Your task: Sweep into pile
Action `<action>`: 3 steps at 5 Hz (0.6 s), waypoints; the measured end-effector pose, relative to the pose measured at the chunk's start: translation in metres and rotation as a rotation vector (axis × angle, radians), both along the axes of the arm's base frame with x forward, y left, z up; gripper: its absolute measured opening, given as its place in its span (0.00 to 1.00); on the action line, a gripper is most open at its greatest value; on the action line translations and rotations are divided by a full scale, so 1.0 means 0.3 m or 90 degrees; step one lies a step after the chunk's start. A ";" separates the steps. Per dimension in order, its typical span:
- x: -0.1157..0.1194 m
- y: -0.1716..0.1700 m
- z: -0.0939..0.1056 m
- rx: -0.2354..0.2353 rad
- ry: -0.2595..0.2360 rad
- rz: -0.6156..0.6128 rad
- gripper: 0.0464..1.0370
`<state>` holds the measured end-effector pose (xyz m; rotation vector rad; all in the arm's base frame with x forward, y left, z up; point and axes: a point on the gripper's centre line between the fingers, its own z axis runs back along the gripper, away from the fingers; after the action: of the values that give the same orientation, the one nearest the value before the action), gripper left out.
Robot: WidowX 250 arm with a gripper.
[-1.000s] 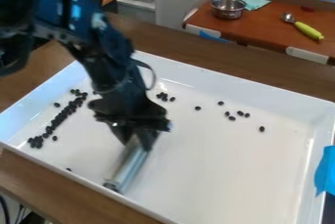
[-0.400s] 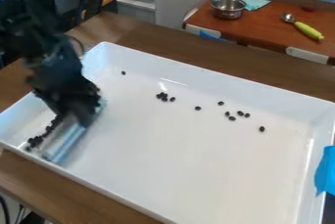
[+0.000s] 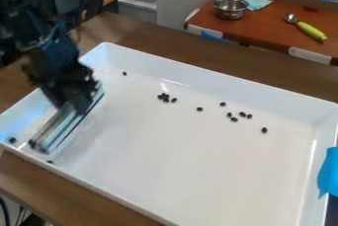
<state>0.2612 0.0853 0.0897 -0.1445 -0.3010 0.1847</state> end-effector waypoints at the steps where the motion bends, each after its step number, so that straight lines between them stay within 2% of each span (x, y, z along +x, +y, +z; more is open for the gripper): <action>1: 0.078 -0.149 0.083 -0.037 0.014 0.002 0.32; 2: 0.145 -0.293 0.114 -0.031 0.037 -0.003 0.32; 3: 0.200 -0.457 0.114 -0.021 0.051 -0.023 0.32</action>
<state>0.3212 -0.0518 0.1240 -0.1750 -0.2152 0.1595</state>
